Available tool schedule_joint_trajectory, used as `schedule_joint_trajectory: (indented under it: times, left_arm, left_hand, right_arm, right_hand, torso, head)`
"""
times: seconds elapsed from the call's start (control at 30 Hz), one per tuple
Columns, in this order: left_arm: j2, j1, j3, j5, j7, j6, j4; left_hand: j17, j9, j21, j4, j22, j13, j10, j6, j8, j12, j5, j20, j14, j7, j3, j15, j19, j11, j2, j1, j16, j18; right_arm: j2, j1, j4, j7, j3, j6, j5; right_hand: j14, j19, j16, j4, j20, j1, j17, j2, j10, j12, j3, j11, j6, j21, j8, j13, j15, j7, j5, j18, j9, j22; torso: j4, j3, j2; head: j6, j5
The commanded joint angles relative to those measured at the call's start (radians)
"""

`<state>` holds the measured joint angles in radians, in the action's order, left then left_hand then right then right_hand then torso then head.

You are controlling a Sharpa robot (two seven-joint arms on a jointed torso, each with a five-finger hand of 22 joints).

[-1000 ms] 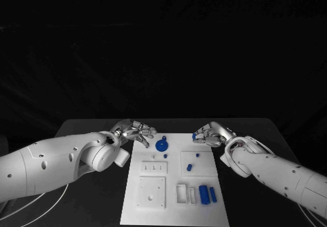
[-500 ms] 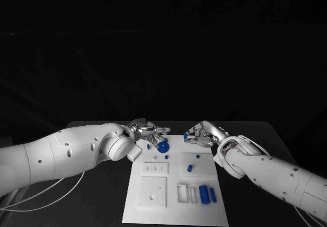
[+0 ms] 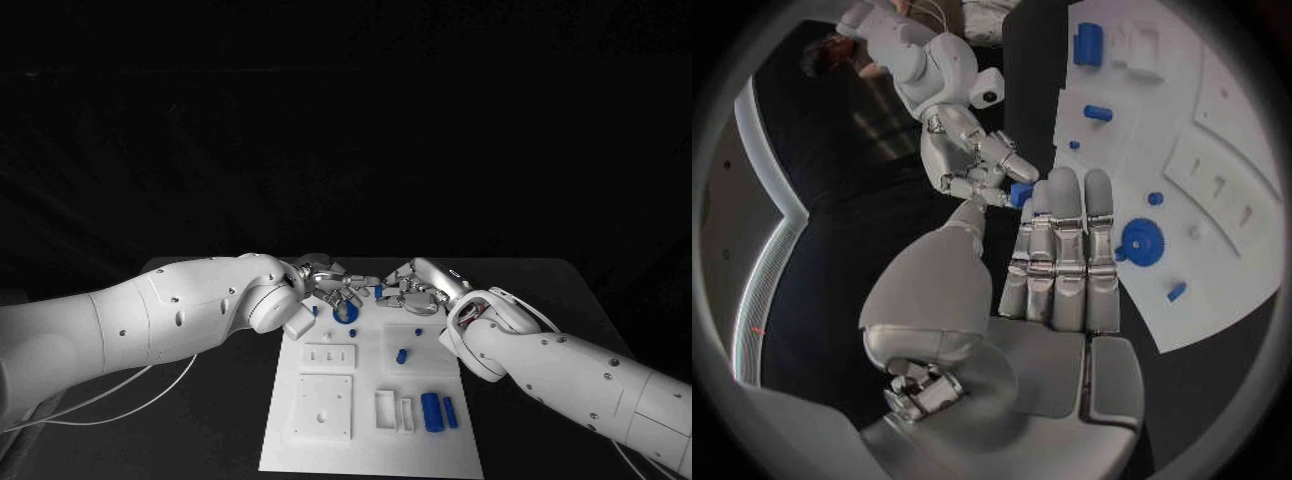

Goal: Assemble the parts on the task board

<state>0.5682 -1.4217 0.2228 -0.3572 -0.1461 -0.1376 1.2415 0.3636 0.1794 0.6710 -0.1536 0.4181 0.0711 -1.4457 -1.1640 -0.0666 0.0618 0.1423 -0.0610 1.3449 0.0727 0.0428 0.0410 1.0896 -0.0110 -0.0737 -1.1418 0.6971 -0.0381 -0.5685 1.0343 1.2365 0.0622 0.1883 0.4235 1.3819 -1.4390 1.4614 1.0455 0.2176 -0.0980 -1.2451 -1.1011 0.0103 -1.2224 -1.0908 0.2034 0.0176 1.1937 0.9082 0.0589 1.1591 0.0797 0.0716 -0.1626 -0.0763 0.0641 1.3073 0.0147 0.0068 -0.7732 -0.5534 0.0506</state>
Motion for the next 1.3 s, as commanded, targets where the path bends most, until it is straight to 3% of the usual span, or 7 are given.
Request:
schedule_joint_trajectory:
  times: [0.03, 0.37, 0.47, 0.83, 1.1, 1.2, 1.3]
  left_arm:
    - [-0.011, -0.005, 0.000, -0.068, -0.037, 0.028, -0.007]
    - [-0.036, -0.005, 0.000, -0.085, -0.053, 0.029, -0.033]
    - [-0.040, -0.005, 0.000, -0.086, -0.058, 0.031, -0.037]
    - [-0.054, -0.005, 0.000, -0.086, -0.065, 0.046, -0.043]
    - [-0.061, -0.005, 0.000, -0.085, -0.069, 0.064, -0.047]
    - [-0.063, -0.005, 0.000, -0.083, -0.069, 0.062, -0.049]
    - [-0.064, -0.005, 0.000, -0.082, -0.068, 0.061, -0.050]
  left_hand:
    - [-0.001, 0.001, -0.003, -0.006, 0.001, 0.001, -0.002, 0.005, 0.002, 0.007, -0.003, -0.003, -0.004, -0.001, -0.002, 0.003, -0.004, -0.003, -0.006, 0.000, 0.003, 0.005]
    - [-0.003, 0.003, -0.006, -0.012, 0.005, 0.001, 0.006, 0.013, 0.002, 0.006, -0.005, -0.002, -0.005, 0.001, 0.005, 0.002, -0.004, -0.005, -0.013, -0.004, 0.005, 0.005]
    - [-0.003, 0.003, -0.006, -0.010, 0.005, 0.001, 0.006, 0.013, 0.002, 0.006, -0.005, -0.001, -0.005, 0.002, 0.006, 0.002, -0.004, -0.005, -0.013, -0.007, 0.005, 0.004]
    - [-0.005, 0.007, -0.012, 0.037, 0.014, 0.000, -0.001, 0.002, 0.002, 0.006, 0.009, -0.003, -0.006, -0.002, -0.021, 0.003, -0.005, -0.002, 0.037, -0.022, 0.006, 0.006]
    - [-0.005, 0.015, -0.013, 0.090, 0.021, -0.002, -0.007, -0.012, 0.002, 0.005, 0.074, -0.006, -0.006, -0.012, -0.025, 0.007, -0.005, 0.004, 0.085, -0.066, 0.007, 0.008]
    - [-0.005, 0.029, -0.012, 0.112, 0.024, -0.003, -0.014, -0.026, -0.001, 0.005, 0.126, -0.009, -0.006, -0.021, -0.004, 0.009, -0.006, 0.008, 0.111, -0.098, 0.007, 0.009]
    - [-0.004, 0.048, -0.010, 0.127, 0.027, -0.004, -0.017, -0.032, -0.001, 0.004, 0.149, -0.010, -0.006, -0.025, 0.008, 0.011, -0.007, 0.010, 0.121, -0.107, 0.007, 0.011]
  right_arm:
    - [0.002, -0.001, 0.005, -0.011, -0.001, -0.004, 0.020]
    - [0.006, -0.001, 0.010, -0.004, -0.003, -0.015, 0.028]
    - [0.007, -0.001, 0.010, -0.004, -0.004, -0.017, 0.030]
    - [0.013, -0.001, 0.014, -0.005, -0.005, -0.024, 0.037]
    - [0.016, -0.001, 0.012, -0.007, -0.006, -0.030, 0.039]
    - [0.017, -0.001, 0.012, -0.008, -0.006, -0.034, 0.040]
    - [0.018, -0.001, 0.011, -0.008, -0.007, -0.037, 0.040]
  right_hand:
    - [-0.008, 0.013, -0.004, -0.005, 0.000, 0.001, -0.001, -0.010, -0.006, 0.002, 0.002, -0.001, -0.007, -0.001, 0.003, 0.001, 0.000, 0.000, 0.003, 0.000, 0.001, 0.111]
    - [-0.008, 0.014, -0.005, -0.007, 0.000, 0.001, -0.002, -0.010, -0.005, 0.002, 0.003, -0.001, -0.008, 0.002, 0.004, 0.001, 0.000, 0.000, 0.002, 0.001, 0.001, 0.112]
    - [-0.008, 0.014, -0.005, -0.007, 0.000, 0.001, -0.002, -0.010, -0.005, 0.002, 0.003, -0.001, -0.008, 0.002, 0.004, 0.001, 0.000, 0.000, 0.002, 0.001, 0.001, 0.112]
    - [-0.007, 0.014, -0.006, -0.007, 0.000, -0.001, -0.002, -0.011, -0.005, 0.003, 0.003, -0.001, -0.007, 0.003, 0.003, 0.001, 0.000, -0.001, 0.002, 0.001, 0.001, 0.113]
    - [-0.007, 0.014, -0.006, -0.007, 0.000, -0.001, -0.002, -0.011, -0.005, 0.003, 0.003, -0.001, -0.007, 0.003, 0.003, 0.001, 0.000, -0.001, 0.002, 0.001, 0.001, 0.113]
    - [-0.007, 0.014, -0.006, -0.007, 0.000, -0.001, -0.002, -0.011, -0.005, 0.003, 0.003, -0.001, -0.007, 0.003, 0.003, 0.001, 0.000, -0.001, 0.002, 0.001, 0.001, 0.113]
    - [-0.007, 0.015, -0.006, -0.009, 0.000, -0.002, -0.002, -0.011, -0.004, 0.003, 0.003, -0.001, -0.007, 0.004, 0.003, 0.001, 0.000, 0.000, 0.002, 0.001, 0.001, 0.113]
  torso:
    - [-0.0005, -0.0008, 0.000]
    - [-0.0002, 0.0006, 0.000]
    - [-0.0001, -0.0007, 0.000]
    - [-0.0012, -0.0014, -0.001]
    - [-0.0019, -0.0015, -0.001]
    - [-0.0017, -0.0014, -0.001]
    - [-0.0013, -0.0017, -0.001]
  head:
    - [-0.002, -0.002]
    - [0.000, -0.005]
    - [0.001, -0.006]
    - [0.001, -0.008]
    - [0.000, -0.010]
    - [0.001, -0.010]
    - [0.001, -0.009]
